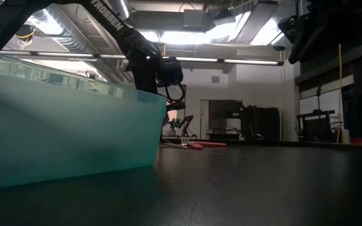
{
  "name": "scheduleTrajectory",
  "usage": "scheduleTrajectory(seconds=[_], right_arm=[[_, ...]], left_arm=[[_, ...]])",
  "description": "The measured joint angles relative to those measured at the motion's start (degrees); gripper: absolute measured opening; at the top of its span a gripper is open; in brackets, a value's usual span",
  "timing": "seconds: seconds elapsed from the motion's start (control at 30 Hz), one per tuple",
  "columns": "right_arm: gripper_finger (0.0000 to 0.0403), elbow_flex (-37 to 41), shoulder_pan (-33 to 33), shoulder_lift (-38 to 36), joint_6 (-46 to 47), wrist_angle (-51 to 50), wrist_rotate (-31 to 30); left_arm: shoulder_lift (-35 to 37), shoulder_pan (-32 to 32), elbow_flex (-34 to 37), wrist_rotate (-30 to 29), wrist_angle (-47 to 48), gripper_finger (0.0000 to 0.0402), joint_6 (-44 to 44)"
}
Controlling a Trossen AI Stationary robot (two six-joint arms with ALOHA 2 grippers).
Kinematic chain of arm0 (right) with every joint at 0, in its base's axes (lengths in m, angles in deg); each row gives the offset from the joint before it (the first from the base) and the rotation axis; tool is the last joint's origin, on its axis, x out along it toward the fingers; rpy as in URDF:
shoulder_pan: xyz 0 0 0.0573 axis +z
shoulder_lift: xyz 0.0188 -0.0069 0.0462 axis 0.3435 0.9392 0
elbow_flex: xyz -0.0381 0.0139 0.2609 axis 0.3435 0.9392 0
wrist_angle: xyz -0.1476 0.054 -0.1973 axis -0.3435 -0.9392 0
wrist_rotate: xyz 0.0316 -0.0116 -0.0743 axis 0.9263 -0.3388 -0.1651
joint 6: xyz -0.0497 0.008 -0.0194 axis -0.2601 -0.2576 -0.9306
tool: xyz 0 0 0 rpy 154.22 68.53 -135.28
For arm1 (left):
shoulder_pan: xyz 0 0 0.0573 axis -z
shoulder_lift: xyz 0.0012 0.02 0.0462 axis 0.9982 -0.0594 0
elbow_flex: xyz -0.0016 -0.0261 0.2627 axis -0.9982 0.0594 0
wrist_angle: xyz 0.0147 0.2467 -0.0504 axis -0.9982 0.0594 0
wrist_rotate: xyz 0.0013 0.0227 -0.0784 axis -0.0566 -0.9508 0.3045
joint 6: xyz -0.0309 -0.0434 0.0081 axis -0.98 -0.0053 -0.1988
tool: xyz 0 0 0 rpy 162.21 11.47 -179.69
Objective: Sort silverware by color (type)
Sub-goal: Put the gold fork into the green bin
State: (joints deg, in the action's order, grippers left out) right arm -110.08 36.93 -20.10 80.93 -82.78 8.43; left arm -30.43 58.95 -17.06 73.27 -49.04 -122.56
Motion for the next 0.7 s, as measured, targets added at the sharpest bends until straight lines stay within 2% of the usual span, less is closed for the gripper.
scheduleTrajectory(seconds=[0.7], right_arm=[[0.0076,0.01,0.01,0.00,0.01,-0.02,0.00]], left_arm=[[-0.17,0.00,0.11,2.05,0.34,0.0056,-2.54]])
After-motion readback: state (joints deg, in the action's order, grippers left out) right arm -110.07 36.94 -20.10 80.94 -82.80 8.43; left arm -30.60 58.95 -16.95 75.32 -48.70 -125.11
